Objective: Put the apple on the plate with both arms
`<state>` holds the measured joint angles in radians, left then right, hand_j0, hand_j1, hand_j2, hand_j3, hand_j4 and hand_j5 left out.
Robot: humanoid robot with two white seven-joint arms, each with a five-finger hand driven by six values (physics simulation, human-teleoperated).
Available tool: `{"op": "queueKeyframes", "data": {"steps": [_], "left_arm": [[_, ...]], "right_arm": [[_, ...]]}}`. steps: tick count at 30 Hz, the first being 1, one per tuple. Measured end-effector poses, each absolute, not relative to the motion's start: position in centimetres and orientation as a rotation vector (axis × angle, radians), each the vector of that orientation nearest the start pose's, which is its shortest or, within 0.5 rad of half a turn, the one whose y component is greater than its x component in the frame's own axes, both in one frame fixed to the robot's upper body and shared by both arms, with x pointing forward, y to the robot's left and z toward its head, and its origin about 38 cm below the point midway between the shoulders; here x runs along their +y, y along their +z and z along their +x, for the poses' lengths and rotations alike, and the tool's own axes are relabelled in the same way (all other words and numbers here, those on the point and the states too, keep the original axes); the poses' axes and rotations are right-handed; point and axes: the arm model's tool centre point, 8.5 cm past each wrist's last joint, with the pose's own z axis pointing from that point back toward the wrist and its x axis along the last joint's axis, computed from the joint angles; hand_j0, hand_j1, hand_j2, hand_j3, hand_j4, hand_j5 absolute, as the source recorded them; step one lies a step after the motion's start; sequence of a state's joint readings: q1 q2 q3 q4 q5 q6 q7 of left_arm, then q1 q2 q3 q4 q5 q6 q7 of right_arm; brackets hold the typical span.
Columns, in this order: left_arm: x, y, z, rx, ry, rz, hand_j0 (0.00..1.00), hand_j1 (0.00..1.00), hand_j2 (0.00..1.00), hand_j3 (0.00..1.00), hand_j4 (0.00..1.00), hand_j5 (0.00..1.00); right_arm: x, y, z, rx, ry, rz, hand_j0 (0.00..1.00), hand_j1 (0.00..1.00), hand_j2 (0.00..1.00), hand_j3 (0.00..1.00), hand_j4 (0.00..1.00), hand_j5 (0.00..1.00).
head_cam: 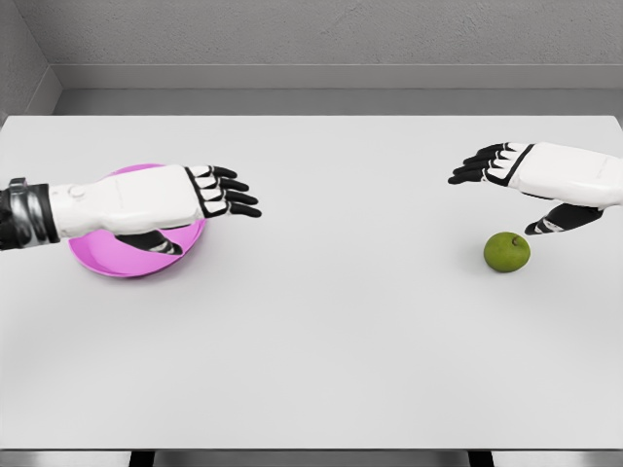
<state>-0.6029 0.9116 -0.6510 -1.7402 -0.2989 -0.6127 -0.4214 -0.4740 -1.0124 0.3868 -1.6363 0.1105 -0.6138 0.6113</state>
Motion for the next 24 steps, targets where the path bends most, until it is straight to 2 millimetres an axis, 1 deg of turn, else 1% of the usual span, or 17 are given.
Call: {"op": "queueKeyframes", "data": {"steps": [6, 12, 13, 16, 23, 24], "left_arm": [[24.7, 25.2, 38.0, 2.118, 2.752, -0.342, 1.0, 1.0, 1.0, 1.0, 1.0, 1.0], [24.5, 25.1, 37.9, 2.112, 2.754, -0.331, 1.0, 1.0, 1.0, 1.0, 1.0, 1.0], [24.5, 25.2, 37.9, 2.111, 2.751, -0.333, 1.0, 1.0, 1.0, 1.0, 1.0, 1.0], [24.3, 25.2, 37.8, 2.111, 2.746, -0.327, 1.0, 1.0, 1.0, 1.0, 1.0, 1.0], [24.2, 25.3, 37.7, 2.11, 2.743, -0.325, 1.0, 1.0, 1.0, 1.0, 1.0, 1.0], [24.2, 25.3, 37.7, 2.11, 2.743, -0.325, 1.0, 1.0, 1.0, 1.0, 1.0, 1.0]], "right_arm": [[-34.9, 27.5, 38.5, -1.512, 2.007, -0.339, 1.0, 1.0, 1.0, 1.0, 1.0, 1.0], [-37.4, 26.6, 38.5, -1.433, 1.971, -0.344, 1.0, 1.0, 1.0, 1.0, 1.0, 1.0], [-37.7, 26.3, 38.4, -1.423, 1.961, -0.341, 1.0, 1.0, 1.0, 1.0, 1.0, 1.0], [-38.6, 24.4, 37.9, -1.405, 1.9, -0.269, 1.0, 1.0, 1.0, 1.0, 1.0, 1.0], [-39.5, 22.4, 38.0, -1.435, 1.747, -0.136, 1.0, 1.0, 1.0, 1.0, 1.0, 1.0], [-39.7, 21.8, 37.8, -1.427, 1.731, -0.117, 1.0, 1.0, 1.0, 1.0, 1.0, 1.0]]}}
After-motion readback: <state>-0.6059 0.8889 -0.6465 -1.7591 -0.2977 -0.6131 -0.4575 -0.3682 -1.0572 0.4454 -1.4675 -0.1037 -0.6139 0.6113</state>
